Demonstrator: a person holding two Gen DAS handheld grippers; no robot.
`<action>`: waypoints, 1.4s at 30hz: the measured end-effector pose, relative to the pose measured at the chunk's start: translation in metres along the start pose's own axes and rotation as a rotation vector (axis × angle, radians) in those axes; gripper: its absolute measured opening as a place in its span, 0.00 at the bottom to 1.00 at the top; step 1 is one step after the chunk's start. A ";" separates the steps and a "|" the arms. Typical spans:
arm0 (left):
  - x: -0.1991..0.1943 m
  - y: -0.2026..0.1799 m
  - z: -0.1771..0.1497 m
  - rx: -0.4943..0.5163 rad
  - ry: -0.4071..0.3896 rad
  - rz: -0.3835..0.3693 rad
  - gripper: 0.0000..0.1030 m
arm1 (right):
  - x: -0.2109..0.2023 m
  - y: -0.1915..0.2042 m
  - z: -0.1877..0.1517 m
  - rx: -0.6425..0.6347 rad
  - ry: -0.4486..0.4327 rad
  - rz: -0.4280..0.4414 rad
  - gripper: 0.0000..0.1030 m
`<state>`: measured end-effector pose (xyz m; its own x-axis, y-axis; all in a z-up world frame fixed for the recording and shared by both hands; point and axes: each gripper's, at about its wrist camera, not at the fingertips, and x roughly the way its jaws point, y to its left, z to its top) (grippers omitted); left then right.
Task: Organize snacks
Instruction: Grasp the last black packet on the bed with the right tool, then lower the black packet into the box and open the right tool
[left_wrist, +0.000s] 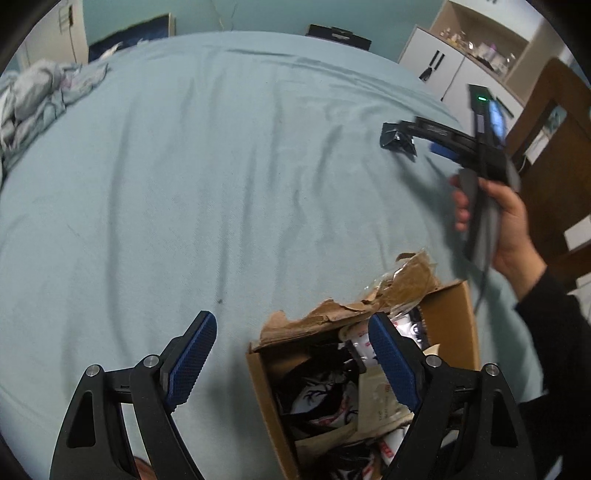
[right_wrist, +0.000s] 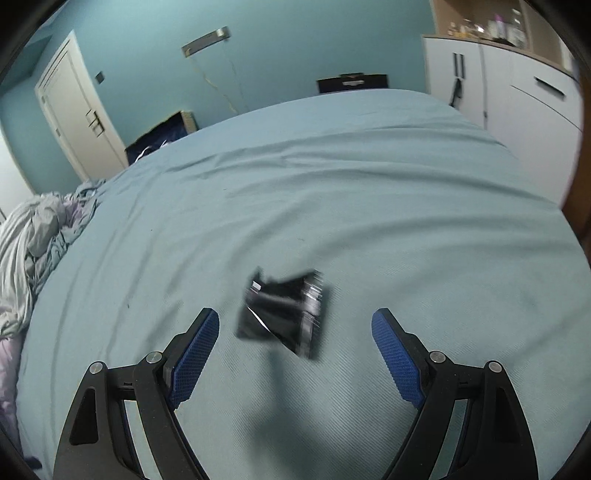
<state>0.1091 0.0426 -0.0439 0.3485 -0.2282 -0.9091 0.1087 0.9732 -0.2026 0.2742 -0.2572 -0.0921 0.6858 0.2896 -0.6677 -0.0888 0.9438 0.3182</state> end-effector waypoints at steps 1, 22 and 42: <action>0.000 0.001 0.000 -0.003 -0.001 0.000 0.83 | 0.008 0.006 0.003 -0.024 0.000 0.004 0.82; -0.034 -0.011 -0.009 0.080 -0.214 0.158 0.83 | -0.091 0.021 -0.026 0.041 0.036 0.145 0.38; -0.076 -0.006 -0.040 0.072 -0.328 0.238 0.83 | -0.227 0.079 -0.130 -0.139 0.042 0.128 0.39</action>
<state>0.0451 0.0553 0.0121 0.6490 -0.0053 -0.7607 0.0497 0.9981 0.0355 0.0171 -0.2275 -0.0026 0.6322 0.4126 -0.6558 -0.2744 0.9108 0.3085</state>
